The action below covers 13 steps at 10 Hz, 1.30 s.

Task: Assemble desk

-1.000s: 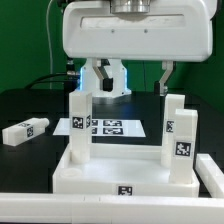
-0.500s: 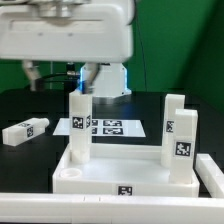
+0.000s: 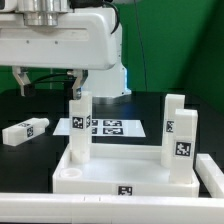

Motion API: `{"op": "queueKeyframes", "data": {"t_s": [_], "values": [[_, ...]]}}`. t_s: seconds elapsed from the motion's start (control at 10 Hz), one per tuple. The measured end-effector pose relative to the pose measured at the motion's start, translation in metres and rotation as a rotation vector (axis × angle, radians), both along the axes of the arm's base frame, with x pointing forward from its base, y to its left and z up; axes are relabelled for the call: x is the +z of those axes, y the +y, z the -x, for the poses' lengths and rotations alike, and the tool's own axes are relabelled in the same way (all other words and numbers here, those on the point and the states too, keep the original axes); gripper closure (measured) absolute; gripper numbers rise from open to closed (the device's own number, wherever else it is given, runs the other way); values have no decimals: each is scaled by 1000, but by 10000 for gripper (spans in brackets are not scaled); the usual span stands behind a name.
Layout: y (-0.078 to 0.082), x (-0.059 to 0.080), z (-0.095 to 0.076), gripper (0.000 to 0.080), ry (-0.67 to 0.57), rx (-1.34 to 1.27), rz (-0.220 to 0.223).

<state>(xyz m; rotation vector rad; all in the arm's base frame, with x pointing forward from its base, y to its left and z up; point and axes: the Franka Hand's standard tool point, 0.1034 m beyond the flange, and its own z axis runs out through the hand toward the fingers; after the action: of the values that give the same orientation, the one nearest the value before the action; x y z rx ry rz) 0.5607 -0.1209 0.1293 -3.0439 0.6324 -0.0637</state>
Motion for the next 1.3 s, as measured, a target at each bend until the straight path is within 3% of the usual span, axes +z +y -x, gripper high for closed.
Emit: {"op": "queueKeyframes", "data": {"t_s": [0.3, 0.4, 0.9, 1.0, 1.1, 1.2, 1.3], "values": [[-51, -33, 46, 150, 66, -137, -27], [-61, -40, 53, 150, 75, -162, -33], [-61, -46, 58, 150, 107, -163, -47], [-62, -48, 64, 150, 138, -165, -64], [-74, -62, 87, 150, 225, -181, -111], [-85, -68, 99, 150, 307, -203, -150], [-93, -70, 103, 150, 351, -198, -178]]}}
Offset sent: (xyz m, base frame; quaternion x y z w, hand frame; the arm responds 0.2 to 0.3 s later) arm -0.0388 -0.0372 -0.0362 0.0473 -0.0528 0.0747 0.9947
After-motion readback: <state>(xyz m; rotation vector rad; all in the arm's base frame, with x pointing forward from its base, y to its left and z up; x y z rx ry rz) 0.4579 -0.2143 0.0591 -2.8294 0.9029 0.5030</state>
